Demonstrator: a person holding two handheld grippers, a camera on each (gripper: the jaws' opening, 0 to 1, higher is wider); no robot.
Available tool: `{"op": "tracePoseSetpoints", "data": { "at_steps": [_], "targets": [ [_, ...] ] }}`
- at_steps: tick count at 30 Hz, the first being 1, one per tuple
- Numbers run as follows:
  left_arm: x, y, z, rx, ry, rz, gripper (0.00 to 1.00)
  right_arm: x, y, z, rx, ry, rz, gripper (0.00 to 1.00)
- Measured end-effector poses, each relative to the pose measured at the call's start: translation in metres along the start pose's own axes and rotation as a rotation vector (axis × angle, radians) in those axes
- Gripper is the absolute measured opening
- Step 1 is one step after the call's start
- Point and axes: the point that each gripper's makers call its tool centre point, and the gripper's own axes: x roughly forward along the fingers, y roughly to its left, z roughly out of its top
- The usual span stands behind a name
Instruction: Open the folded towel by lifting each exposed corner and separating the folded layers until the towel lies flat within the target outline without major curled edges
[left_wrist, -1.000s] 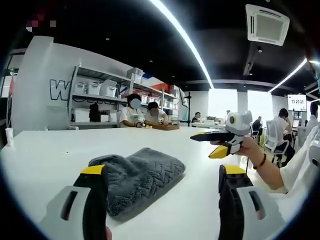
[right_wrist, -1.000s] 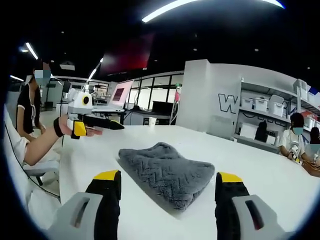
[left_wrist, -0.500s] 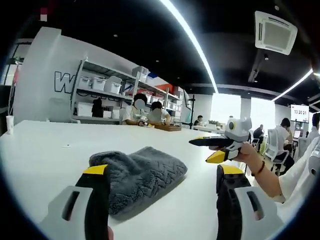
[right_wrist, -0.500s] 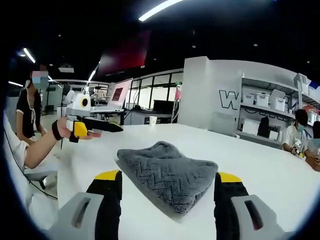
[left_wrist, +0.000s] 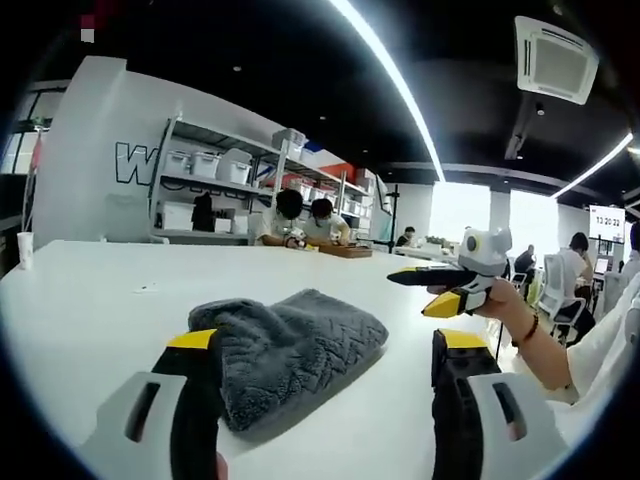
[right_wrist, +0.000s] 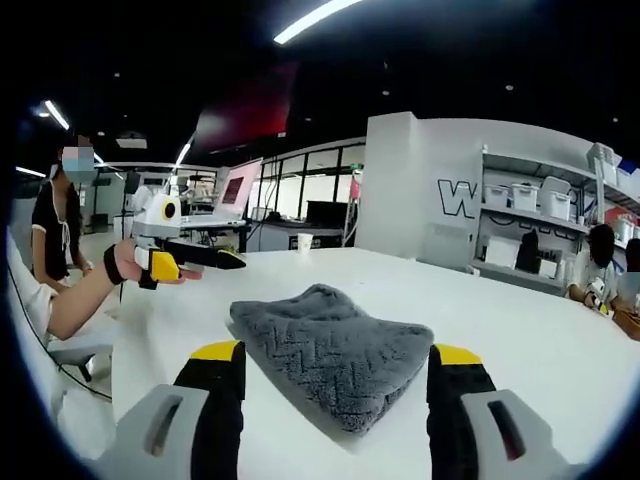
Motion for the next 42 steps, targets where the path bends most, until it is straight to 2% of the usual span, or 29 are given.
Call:
{"op": "tracePoseSetpoints", "data": {
  "at_steps": [4, 7, 9, 12, 14, 22, 25, 29, 33, 38, 42],
  "targets": [
    [0.000, 0.002, -0.001, 0.008, 0.001, 0.005, 0.87, 0.001, -0.003, 0.000, 0.008, -0.003, 0.007, 0.71],
    [0.001, 0.011, -0.005, 0.019, 0.002, 0.039, 0.87, 0.003, -0.004, 0.000, 0.019, -0.010, 0.001, 0.71],
    [0.001, 0.011, -0.007, 0.027, -0.012, 0.025, 0.87, 0.005, -0.004, 0.000, 0.024, -0.009, 0.009, 0.71],
    [0.001, 0.011, -0.007, 0.053, -0.015, 0.015, 0.81, 0.006, -0.006, 0.000, 0.021, -0.007, 0.001, 0.71],
    [0.001, 0.015, -0.006, 0.028, -0.022, 0.023, 0.82, 0.006, -0.007, 0.000, 0.019, -0.007, 0.003, 0.71],
    [0.002, 0.022, -0.009, 0.026, -0.010, 0.036, 0.82, 0.010, -0.011, -0.001, 0.029, -0.005, 0.002, 0.71],
    [0.004, 0.027, -0.011, 0.013, -0.006, 0.043, 0.78, 0.013, -0.013, -0.001, 0.026, 0.005, 0.003, 0.70],
    [0.006, 0.034, -0.016, 0.000, 0.022, 0.072, 0.77, 0.013, -0.014, 0.000, 0.026, 0.000, 0.003, 0.68],
    [0.007, 0.034, -0.011, 0.009, -0.003, 0.071, 0.77, 0.018, -0.015, 0.003, 0.037, -0.017, 0.011, 0.68],
    [0.011, 0.035, -0.010, 0.005, 0.004, 0.070, 0.77, 0.020, -0.018, 0.004, 0.036, -0.010, 0.005, 0.68],
    [0.014, 0.039, -0.010, 0.013, 0.010, 0.085, 0.70, 0.020, -0.019, 0.005, 0.035, -0.010, -0.001, 0.67]
  ]
}}
